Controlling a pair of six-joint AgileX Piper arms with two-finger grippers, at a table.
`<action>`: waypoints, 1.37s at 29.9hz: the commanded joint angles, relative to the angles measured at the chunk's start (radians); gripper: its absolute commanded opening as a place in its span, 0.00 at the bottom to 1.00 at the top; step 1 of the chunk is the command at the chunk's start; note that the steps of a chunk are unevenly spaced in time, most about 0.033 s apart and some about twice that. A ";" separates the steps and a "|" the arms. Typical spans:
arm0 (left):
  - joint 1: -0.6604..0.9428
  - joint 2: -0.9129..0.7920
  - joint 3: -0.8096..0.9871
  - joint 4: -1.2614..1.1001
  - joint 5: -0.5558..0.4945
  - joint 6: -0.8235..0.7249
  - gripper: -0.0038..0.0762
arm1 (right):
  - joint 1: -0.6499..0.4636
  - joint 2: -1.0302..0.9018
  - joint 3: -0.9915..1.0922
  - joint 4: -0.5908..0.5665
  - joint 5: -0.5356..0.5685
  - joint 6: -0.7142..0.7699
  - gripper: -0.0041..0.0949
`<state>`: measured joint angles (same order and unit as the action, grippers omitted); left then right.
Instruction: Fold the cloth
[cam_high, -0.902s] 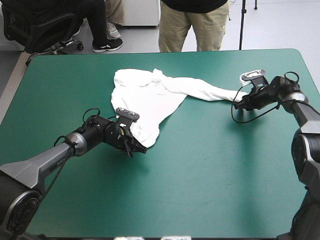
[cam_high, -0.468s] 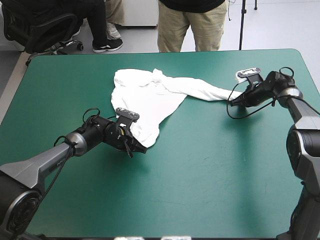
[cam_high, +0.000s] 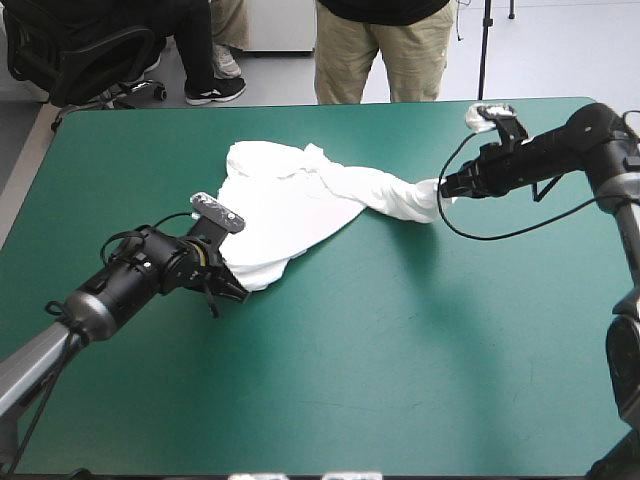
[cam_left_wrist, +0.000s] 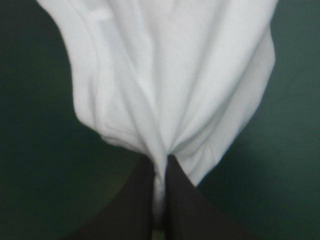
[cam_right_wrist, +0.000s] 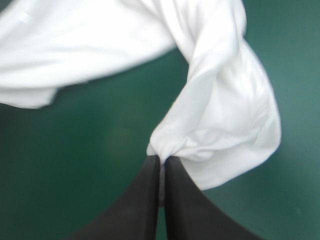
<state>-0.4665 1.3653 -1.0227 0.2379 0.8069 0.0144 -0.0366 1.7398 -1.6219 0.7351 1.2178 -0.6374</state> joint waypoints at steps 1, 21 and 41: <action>0.000 -0.103 -0.129 0.119 0.051 -0.028 0.04 | 0.000 -0.142 -0.090 0.161 0.031 -0.036 0.04; 0.000 -0.169 -1.374 0.246 0.169 0.198 0.04 | -0.002 -0.383 -0.885 -0.032 -0.055 0.120 0.04; 0.000 -0.163 -1.077 0.437 0.388 0.067 0.04 | -0.002 -0.471 -0.698 -0.335 0.031 0.301 0.04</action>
<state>-0.4665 1.1926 -2.2164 0.6361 1.2519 0.1477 -0.0333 1.2736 -2.3986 0.4126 1.2502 -0.3344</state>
